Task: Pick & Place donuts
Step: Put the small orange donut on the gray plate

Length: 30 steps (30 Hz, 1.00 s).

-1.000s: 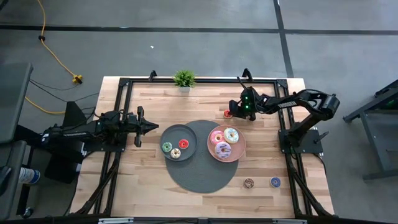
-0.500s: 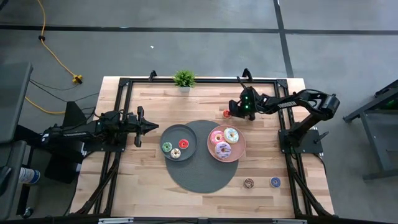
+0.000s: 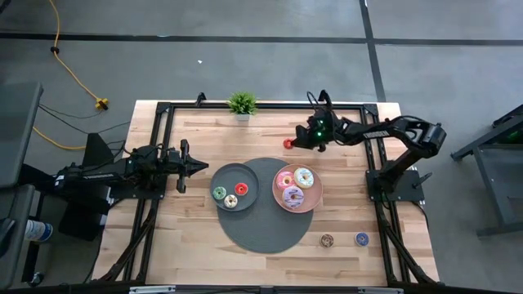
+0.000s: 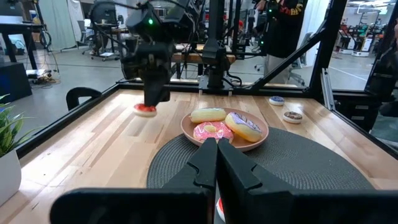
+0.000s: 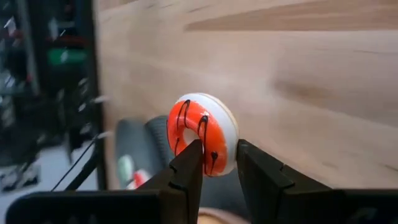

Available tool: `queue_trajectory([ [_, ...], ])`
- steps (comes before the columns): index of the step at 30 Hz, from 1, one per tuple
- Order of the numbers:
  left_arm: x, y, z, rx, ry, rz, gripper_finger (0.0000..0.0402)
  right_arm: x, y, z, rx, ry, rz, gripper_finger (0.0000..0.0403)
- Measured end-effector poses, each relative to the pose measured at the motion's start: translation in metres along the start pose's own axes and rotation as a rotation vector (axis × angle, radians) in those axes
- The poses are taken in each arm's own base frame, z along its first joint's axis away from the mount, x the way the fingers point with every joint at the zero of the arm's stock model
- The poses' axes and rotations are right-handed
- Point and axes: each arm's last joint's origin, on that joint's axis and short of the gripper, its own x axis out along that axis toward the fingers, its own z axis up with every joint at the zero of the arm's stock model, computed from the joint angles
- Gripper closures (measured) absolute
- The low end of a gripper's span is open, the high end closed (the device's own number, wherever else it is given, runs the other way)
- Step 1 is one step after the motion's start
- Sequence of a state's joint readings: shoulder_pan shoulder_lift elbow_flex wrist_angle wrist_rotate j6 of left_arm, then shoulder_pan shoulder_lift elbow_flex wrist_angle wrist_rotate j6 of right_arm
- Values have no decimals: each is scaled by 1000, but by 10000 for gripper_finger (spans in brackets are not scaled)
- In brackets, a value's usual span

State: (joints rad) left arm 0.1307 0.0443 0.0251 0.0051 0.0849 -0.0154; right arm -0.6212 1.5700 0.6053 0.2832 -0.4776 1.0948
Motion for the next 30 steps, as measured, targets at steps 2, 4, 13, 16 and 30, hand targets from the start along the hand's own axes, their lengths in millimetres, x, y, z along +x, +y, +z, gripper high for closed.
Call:
queue_trajectory([
  [2,0,0,0,0,-1,0,399,2,11,1,-38,40,22,314],
  [4,0,0,0,0,0,0,399,3,23,2,-75,84,25,314],
  [13,0,0,0,0,-1,0,399,6,93,-10,-354,205,-32,314],
  [16,0,0,0,0,-1,0,399,5,114,-21,-465,230,-81,314],
  [30,0,0,0,0,0,0,399,71,163,-72,-685,436,-102,313],
])
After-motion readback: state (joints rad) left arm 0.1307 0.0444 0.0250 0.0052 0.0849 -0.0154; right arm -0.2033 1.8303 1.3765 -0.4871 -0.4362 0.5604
